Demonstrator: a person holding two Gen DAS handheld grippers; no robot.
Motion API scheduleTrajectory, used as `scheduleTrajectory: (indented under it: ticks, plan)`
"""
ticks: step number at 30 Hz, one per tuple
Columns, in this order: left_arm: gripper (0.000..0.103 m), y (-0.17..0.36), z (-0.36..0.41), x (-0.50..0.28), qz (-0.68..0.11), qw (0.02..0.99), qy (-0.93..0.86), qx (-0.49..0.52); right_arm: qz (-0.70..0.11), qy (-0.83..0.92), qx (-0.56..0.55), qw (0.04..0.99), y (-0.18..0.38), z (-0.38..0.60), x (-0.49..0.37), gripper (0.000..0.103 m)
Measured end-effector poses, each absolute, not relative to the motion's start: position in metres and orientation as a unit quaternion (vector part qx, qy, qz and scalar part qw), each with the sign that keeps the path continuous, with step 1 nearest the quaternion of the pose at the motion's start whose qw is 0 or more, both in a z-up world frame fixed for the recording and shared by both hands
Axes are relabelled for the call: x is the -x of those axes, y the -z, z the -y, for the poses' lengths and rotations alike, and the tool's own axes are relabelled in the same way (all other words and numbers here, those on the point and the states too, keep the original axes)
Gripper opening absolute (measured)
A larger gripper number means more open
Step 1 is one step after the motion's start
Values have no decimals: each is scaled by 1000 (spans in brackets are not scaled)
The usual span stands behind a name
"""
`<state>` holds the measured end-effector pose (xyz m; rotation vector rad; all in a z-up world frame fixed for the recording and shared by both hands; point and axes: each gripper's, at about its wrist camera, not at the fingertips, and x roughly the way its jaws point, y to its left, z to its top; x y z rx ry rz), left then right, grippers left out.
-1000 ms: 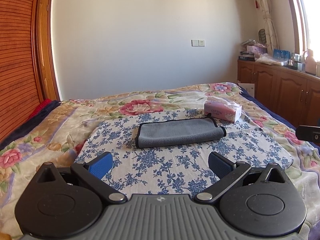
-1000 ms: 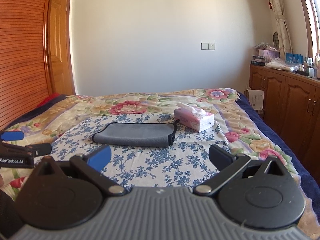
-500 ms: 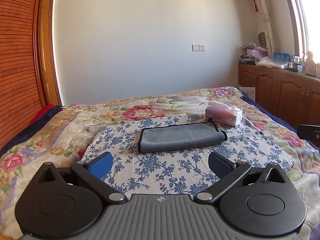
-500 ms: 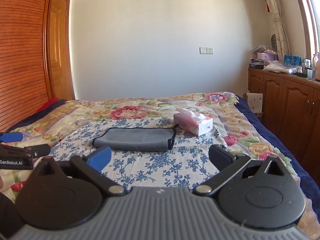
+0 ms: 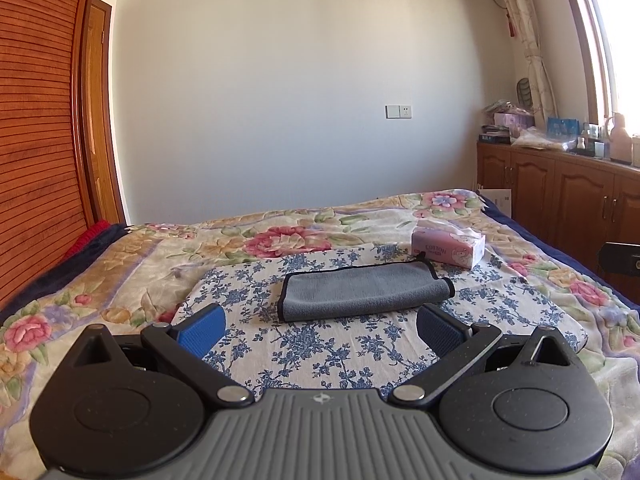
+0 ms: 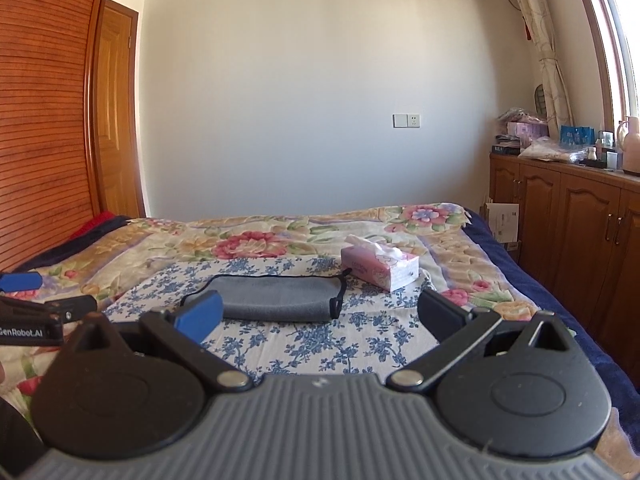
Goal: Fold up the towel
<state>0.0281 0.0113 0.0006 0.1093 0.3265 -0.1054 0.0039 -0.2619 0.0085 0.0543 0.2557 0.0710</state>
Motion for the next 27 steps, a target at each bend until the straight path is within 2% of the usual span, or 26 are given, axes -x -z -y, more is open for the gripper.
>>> scheduleTrajectory:
  ticks: [27]
  plan:
    - [103,0,-14,-28,-164,984,49,-53,-127,-33,-27,991,-7,266,-3,103]
